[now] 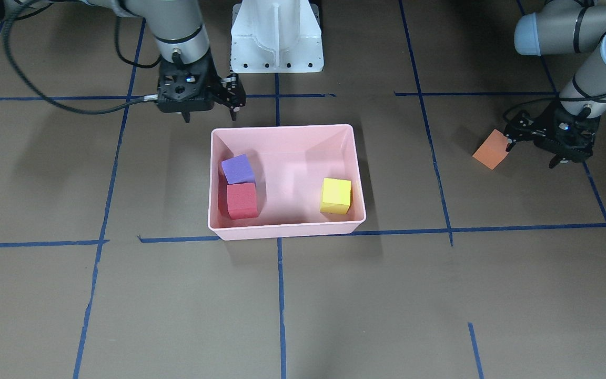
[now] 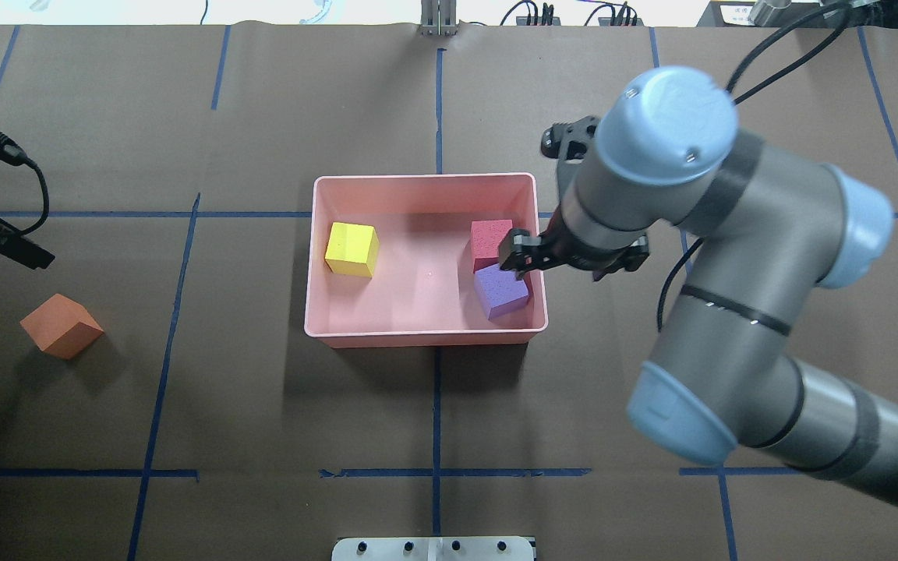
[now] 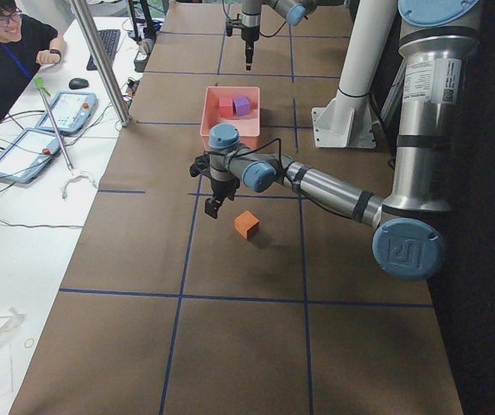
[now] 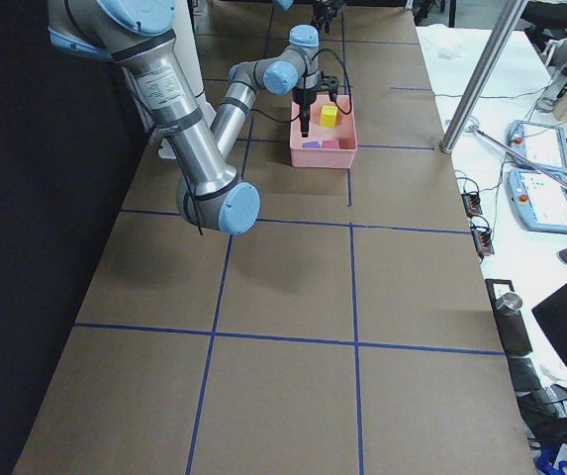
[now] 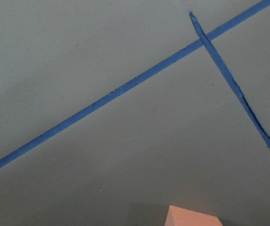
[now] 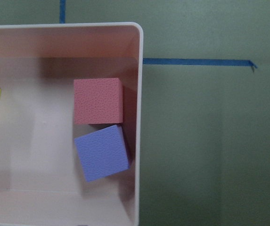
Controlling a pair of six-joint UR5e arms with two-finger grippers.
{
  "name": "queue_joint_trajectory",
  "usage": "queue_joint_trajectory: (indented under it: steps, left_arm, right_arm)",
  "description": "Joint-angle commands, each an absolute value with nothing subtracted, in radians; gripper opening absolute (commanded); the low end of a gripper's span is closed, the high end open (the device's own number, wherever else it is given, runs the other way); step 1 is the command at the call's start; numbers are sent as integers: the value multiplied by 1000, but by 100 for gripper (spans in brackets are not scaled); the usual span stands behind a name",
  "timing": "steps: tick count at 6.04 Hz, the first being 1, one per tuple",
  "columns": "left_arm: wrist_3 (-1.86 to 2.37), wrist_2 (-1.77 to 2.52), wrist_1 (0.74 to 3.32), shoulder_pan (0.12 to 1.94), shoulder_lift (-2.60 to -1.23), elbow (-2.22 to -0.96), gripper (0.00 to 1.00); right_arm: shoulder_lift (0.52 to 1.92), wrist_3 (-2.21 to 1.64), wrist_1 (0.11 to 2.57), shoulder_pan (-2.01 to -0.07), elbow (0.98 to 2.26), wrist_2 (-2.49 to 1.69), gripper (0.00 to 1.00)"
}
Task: Place blocks into pink bin with both arms
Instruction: 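Carry the purple cube into the bin beside the pink cube and release, then withdraw the right gripper while lowering the left gripper onto the orange cube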
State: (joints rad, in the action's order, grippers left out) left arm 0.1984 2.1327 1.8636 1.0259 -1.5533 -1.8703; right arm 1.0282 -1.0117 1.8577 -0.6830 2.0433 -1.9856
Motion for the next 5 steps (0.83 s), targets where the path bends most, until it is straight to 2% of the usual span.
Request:
queue_joint_trajectory:
  steps: [1,4,5]
  left_arm:
    - [199,2129,2102,1014,-1449,-1856,100]
    - [263,2122,2155,901,-1448,-1816,100]
    - [274,2125,2155,894,-1451,-1813,100]
  right_arm:
    - [1164,-770,1858,-777,2114,-2041,99]
    - [1346,-490,1848,-932,2172,-2143,99]
    - [1365,-476,1847,-951,2172,-2152,99]
